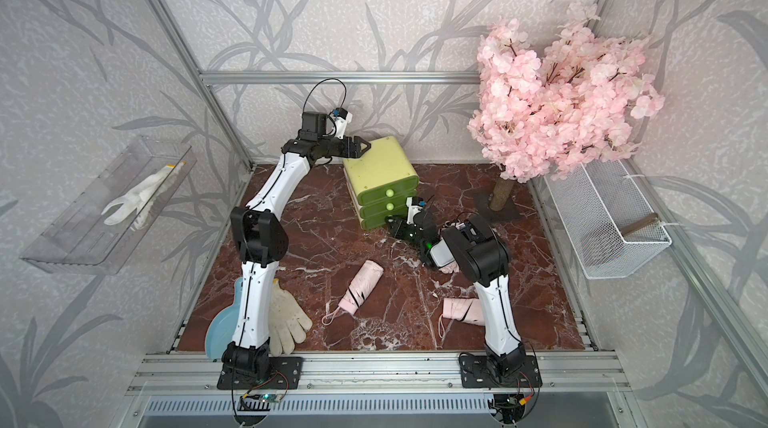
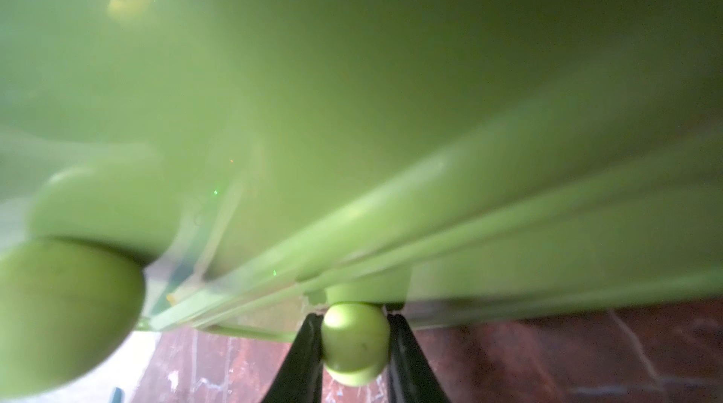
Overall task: Place the umbrella in the drawer by color
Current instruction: Open the drawer in the storage box.
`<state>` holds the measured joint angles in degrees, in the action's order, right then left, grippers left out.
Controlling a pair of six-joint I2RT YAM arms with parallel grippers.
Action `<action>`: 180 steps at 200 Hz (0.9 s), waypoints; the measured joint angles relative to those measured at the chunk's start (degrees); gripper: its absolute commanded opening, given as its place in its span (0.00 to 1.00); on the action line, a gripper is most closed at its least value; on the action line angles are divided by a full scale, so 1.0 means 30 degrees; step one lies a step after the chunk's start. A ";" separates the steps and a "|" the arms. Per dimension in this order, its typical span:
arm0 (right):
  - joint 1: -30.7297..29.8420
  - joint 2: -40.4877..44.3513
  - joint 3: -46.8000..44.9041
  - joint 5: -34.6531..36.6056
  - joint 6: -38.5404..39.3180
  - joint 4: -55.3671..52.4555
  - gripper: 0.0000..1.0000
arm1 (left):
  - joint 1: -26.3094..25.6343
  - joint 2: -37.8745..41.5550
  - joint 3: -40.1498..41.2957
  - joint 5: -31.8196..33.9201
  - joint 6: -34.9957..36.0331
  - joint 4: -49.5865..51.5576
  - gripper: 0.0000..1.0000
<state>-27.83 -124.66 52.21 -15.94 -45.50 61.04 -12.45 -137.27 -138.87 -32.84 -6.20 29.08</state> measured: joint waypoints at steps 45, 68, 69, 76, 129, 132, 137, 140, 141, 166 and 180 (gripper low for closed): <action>-0.0066 0.2149 -0.2062 0.0503 0.0430 -0.1224 0.05 | -0.0168 0.0117 0.0000 0.0131 -0.0131 0.0444 0.83; -0.0124 0.3570 -0.3475 0.0692 0.0532 -0.1996 0.05 | -0.0182 0.0182 0.0000 0.0270 -0.0204 0.0583 0.82; -0.0124 0.3599 -0.3497 0.0692 0.0532 -0.2004 0.05 | -0.0182 0.0189 0.0000 0.0277 -0.0211 0.0597 0.82; -0.0138 0.3789 -0.3643 0.0692 0.0554 -0.2149 0.06 | -0.0189 0.0226 0.0000 0.0350 -0.0226 0.0663 0.81; -0.0087 0.3308 -0.2412 0.0408 0.0750 -0.3235 0.08 | -0.0393 0.4022 0.4794 0.3147 -0.0401 0.0670 0.81; -0.0087 0.3235 -0.2324 0.0357 0.0750 -0.3242 0.08 | -0.0459 0.4510 0.5355 0.3512 -0.0466 0.0670 0.81; -0.0095 0.3147 -0.2193 0.0350 0.0758 -0.3242 0.08 | -0.0554 0.5435 0.6550 0.4255 -0.0503 0.0612 0.81; -0.0087 0.3075 -0.2113 0.0328 0.0750 -0.3257 0.08 | -0.0627 0.5996 0.7300 0.4692 -0.0554 0.0459 0.80; -0.0087 0.3067 -0.2106 0.0321 0.0750 -0.3264 0.08 | -0.0634 0.6127 0.7490 0.4794 -0.0554 0.0423 0.80; -0.0015 0.2965 -0.1960 0.0262 0.0750 -0.3293 0.08 | -0.2448 1.1832 1.4571 0.7300 -0.1428 -0.0364 0.76; -0.0007 0.2943 -0.1953 0.0226 0.0750 -0.3264 0.08 | -0.5136 1.5110 1.8651 0.8757 -0.1800 -0.1129 0.75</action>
<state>-27.86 -115.83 46.35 -15.27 -43.24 51.24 -27.86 -91.94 -82.91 -6.57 -11.60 25.69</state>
